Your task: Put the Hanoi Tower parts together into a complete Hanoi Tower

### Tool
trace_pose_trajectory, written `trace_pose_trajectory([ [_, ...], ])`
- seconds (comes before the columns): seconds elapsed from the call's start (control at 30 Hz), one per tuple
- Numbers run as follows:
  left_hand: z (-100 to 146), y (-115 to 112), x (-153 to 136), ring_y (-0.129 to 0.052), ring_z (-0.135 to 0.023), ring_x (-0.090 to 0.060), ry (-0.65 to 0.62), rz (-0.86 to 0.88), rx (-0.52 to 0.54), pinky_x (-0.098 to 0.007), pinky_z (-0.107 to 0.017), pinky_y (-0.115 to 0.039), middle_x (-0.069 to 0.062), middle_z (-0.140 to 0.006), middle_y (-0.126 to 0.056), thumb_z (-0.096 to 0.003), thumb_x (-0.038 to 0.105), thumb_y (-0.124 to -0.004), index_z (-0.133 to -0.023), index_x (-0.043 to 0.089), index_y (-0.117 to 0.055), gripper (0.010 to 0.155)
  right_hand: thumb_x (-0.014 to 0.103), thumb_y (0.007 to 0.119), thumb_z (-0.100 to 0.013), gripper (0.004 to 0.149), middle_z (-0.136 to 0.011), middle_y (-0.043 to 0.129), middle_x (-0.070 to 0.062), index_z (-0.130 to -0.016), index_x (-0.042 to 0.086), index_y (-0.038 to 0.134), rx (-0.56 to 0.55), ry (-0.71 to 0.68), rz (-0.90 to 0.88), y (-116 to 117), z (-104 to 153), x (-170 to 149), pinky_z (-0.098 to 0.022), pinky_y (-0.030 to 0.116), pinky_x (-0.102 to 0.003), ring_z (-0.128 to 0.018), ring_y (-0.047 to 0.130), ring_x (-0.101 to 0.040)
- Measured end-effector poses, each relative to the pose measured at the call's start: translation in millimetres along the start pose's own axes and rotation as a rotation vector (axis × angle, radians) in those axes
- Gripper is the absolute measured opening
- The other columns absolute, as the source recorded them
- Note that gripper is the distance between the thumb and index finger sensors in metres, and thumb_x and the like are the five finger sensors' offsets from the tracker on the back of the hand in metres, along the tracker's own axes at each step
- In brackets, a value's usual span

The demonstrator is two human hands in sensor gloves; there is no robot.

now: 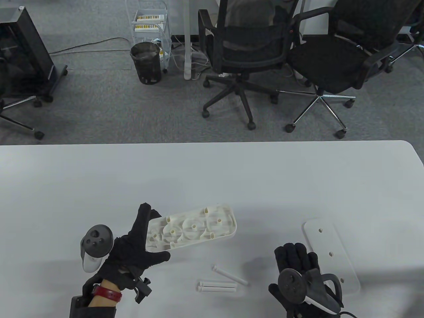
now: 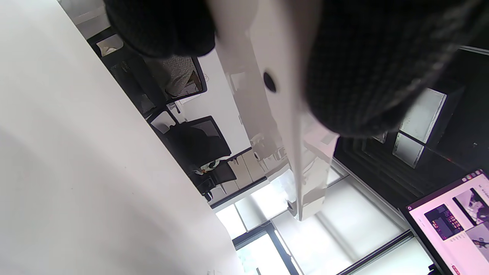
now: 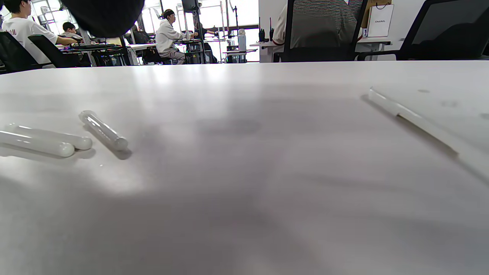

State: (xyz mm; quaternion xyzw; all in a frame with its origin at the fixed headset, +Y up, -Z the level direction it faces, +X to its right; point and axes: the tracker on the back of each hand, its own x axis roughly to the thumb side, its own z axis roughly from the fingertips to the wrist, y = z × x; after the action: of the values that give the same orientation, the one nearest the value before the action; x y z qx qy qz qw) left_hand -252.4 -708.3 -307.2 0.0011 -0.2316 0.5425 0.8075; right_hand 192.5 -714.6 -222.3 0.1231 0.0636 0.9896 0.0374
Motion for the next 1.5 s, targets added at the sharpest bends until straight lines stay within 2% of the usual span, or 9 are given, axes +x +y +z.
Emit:
trace_pose_trajectory([
  [0.2, 1, 1, 3, -0.083, -0.083, -0.041, -0.017, 0.022, -0.009, -0.043, -0.064, -0.078, -0.016, -0.114, -0.033, -0.0297, 0.044, -0.105, -0.106, 0.016, -0.006, 0.128, 0.051, 0.070, -0.038, 0.093, -0.111, 0.011, -0.020, -0.101, 0.014, 0.013, -0.030, 0.040, 0.010, -9, -5, -9, -0.071, 0.021, -0.068, -0.100, 0.011, -0.051],
  [0.5, 3, 6, 6, -0.089, -0.079, -0.039, -0.035, 0.056, 0.003, -0.040, -0.060, -0.083, -0.017, -0.114, -0.030, -0.0304, 0.042, -0.106, -0.105, 0.016, -0.006, 0.128, 0.050, 0.071, -0.038, 0.093, -0.112, 0.013, -0.021, -0.101, 0.013, 0.014, -0.104, 0.174, 0.028, -65, -18, -30, -0.073, 0.026, -0.066, -0.101, 0.016, -0.052],
  [0.67, 4, 7, 8, -0.090, -0.078, -0.039, -0.043, 0.059, 0.004, -0.038, -0.058, -0.084, -0.016, -0.114, -0.029, -0.0305, 0.041, -0.106, -0.105, 0.016, -0.006, 0.127, 0.050, 0.072, -0.039, 0.093, -0.111, 0.015, -0.022, -0.101, 0.012, 0.014, -0.055, 0.303, 0.002, -83, -31, -58, -0.073, 0.029, -0.066, -0.101, 0.019, -0.053],
  [0.7, 4, 7, 8, -0.090, -0.078, -0.039, -0.044, 0.058, 0.005, -0.038, -0.058, -0.085, -0.017, -0.114, -0.029, -0.0304, 0.041, -0.106, -0.105, 0.016, -0.006, 0.127, 0.050, 0.072, -0.038, 0.093, -0.111, 0.017, -0.023, -0.101, 0.011, 0.015, -0.050, 0.322, 0.002, -84, -33, -63, -0.073, 0.037, -0.064, -0.101, 0.024, -0.053],
  [0.73, 4, 7, 9, -0.090, -0.078, -0.039, -0.045, 0.058, 0.003, -0.038, -0.058, -0.085, -0.017, -0.114, -0.029, -0.0305, 0.041, -0.106, -0.105, 0.016, -0.006, 0.127, 0.050, 0.072, -0.038, 0.093, -0.111, 0.018, -0.024, -0.101, 0.011, 0.016, -0.031, 0.358, 0.005, -83, -36, -70, -0.072, 0.041, -0.063, -0.100, 0.026, -0.054],
  [0.9, 5, 7, 12, -0.090, -0.077, -0.038, -0.051, 0.056, 0.002, -0.038, -0.058, -0.085, -0.017, -0.114, -0.029, -0.0306, 0.041, -0.106, -0.105, 0.016, -0.006, 0.127, 0.052, 0.072, -0.038, 0.094, -0.111, 0.021, -0.026, -0.101, 0.009, 0.017, 0.121, 0.497, 0.069, -69, -43, -95, -0.072, 0.042, -0.064, -0.099, 0.029, -0.056],
  [1.07, 5, 7, 13, -0.091, -0.077, -0.038, -0.052, 0.055, -0.003, -0.038, -0.058, -0.085, -0.017, -0.114, -0.029, -0.0306, 0.041, -0.106, -0.105, 0.016, -0.006, 0.127, 0.054, 0.071, -0.037, 0.095, -0.110, 0.024, -0.030, -0.101, 0.008, 0.017, 0.236, 0.579, 0.064, -38, -46, -120, -0.071, 0.042, -0.065, -0.098, 0.031, -0.059],
  [1.33, 5, 6, 16, -0.091, -0.077, -0.038, -0.056, 0.056, -0.011, -0.038, -0.057, -0.085, -0.017, -0.113, -0.029, -0.0307, 0.041, -0.106, -0.106, 0.016, -0.007, 0.127, 0.058, 0.072, -0.035, 0.101, -0.110, 0.020, -0.031, -0.101, 0.009, 0.013, 0.379, 0.641, 0.013, -2, -45, -141, -0.071, 0.041, -0.066, -0.098, 0.029, -0.060],
  [1.5, 5, 6, 16, -0.091, -0.076, -0.038, -0.055, 0.058, -0.014, -0.038, -0.057, -0.085, -0.017, -0.113, -0.029, -0.0308, 0.041, -0.106, -0.106, 0.016, -0.007, 0.127, 0.059, 0.073, -0.034, 0.105, -0.109, 0.019, -0.031, -0.099, 0.007, 0.009, 0.459, 0.656, 0.007, 15, -44, -143, -0.071, 0.040, -0.066, -0.098, 0.028, -0.060],
])
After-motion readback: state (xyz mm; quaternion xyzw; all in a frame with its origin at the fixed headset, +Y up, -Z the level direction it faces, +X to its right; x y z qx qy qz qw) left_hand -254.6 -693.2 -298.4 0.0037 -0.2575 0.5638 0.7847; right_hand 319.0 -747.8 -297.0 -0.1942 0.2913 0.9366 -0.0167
